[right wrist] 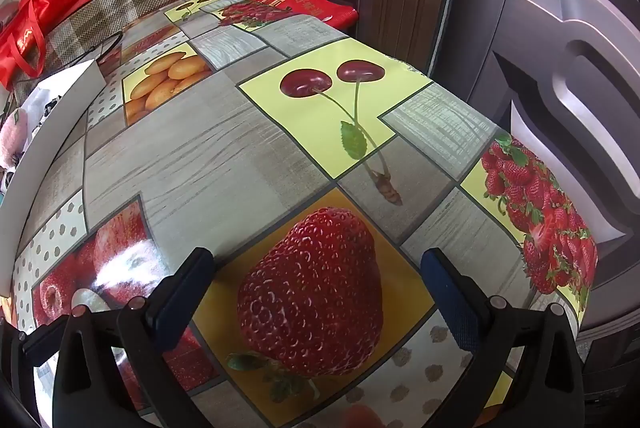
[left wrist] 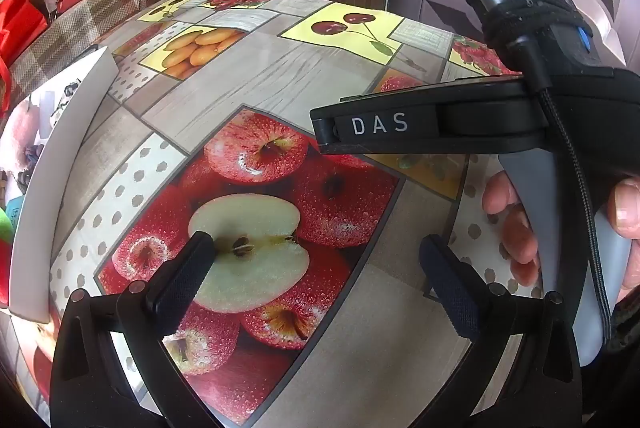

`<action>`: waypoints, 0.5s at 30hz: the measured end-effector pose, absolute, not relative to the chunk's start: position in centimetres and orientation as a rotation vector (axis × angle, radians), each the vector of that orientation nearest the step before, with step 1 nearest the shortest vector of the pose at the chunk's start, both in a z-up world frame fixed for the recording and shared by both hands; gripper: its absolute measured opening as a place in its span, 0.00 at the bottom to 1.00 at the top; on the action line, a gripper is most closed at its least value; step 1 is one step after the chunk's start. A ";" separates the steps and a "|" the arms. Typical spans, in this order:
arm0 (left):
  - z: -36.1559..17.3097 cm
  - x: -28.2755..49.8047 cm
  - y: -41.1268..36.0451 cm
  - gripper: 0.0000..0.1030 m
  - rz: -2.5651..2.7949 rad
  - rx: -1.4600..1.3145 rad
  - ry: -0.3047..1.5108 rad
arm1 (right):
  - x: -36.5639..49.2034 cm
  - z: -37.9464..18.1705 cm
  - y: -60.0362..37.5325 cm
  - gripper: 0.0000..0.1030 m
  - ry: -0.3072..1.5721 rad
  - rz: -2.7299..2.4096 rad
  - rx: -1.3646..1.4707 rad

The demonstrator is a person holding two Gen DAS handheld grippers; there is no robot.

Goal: Organize soft objects

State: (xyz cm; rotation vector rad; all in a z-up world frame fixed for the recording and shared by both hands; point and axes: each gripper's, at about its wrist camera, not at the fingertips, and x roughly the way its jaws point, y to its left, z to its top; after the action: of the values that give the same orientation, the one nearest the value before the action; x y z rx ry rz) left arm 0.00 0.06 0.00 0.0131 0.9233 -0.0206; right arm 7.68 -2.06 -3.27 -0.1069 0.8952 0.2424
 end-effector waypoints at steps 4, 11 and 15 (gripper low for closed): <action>0.0 0.0 0.0 0.99 -0.015 0.024 0.924 | 7.7 -3.3 -2.1 1.00 0.892 0.242 -0.108; 0.0 0.0 0.1 0.99 -0.014 0.025 0.923 | 7.7 -3.3 -2.1 1.00 0.891 0.241 -0.110; 0.0 0.0 0.0 0.99 -0.015 0.025 0.923 | 7.7 -3.3 -2.1 1.00 0.892 0.241 -0.109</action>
State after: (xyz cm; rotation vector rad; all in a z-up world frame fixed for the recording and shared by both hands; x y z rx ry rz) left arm 0.00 0.01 0.00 0.0252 0.9228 -0.0147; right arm 7.68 -2.07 -3.26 -0.1093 0.8915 0.2411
